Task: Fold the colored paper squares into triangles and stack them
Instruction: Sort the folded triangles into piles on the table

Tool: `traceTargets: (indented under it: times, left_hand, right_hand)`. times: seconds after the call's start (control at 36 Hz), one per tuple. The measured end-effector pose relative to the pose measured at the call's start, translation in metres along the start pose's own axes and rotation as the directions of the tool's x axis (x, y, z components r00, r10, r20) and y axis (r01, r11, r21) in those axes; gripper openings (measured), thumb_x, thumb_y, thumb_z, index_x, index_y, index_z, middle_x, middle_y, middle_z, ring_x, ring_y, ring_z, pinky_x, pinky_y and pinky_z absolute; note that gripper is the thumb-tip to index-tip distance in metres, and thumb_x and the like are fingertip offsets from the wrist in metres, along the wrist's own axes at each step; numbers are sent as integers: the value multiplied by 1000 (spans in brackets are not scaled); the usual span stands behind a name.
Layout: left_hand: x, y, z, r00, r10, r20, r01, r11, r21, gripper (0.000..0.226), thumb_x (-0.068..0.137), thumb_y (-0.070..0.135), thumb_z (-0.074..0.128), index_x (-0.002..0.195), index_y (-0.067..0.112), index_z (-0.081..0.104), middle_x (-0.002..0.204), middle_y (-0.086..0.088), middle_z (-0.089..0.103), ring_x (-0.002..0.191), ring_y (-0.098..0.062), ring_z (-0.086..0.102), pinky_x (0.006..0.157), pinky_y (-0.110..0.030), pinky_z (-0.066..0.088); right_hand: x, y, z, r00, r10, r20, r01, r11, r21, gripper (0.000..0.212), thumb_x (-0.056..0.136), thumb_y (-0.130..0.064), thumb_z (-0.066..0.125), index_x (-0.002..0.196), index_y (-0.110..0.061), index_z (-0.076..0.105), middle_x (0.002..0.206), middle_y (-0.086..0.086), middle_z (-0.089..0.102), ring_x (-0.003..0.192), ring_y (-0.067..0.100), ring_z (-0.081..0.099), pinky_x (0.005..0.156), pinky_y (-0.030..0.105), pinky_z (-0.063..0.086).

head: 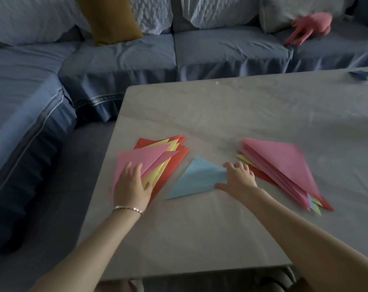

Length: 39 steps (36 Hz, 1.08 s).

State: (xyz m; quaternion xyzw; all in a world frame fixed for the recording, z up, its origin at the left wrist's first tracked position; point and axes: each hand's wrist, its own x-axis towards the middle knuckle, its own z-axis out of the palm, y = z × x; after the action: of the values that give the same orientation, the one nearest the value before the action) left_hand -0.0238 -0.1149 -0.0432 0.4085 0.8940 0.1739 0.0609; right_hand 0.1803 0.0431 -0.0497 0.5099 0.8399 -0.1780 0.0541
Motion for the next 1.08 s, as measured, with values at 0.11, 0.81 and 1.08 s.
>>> traceTargets:
  times: [0.11,0.81,1.08]
  left_hand:
    - [19,-17,6,979,-191,74,189,982,32,65,88,37,54,142,16,25,150,-12,23,138,-27,22,108,-43,29]
    - [-13,36,45,790,604,-110,-581,793,182,40,79,3,48,113,14,65,121,-6,63,108,-23,62,87,-39,49]
    - [-30,53,59,842,456,288,-531,793,298,78,77,-3,54,143,30,27,152,0,18,142,-23,14,113,-42,9]
  right_hand:
    - [6,-3,-6,986,149,73,-155,985,81,74,64,-49,76,123,-16,47,123,8,52,119,27,42,93,33,38]
    - [-27,108,-24,736,508,-447,-180,784,594,49,89,-26,57,135,-20,41,116,20,60,104,38,56,84,39,43]
    - [-46,87,13,739,-41,-672,164,979,121,39,71,-1,58,109,-6,64,118,16,56,108,38,51,96,37,35]
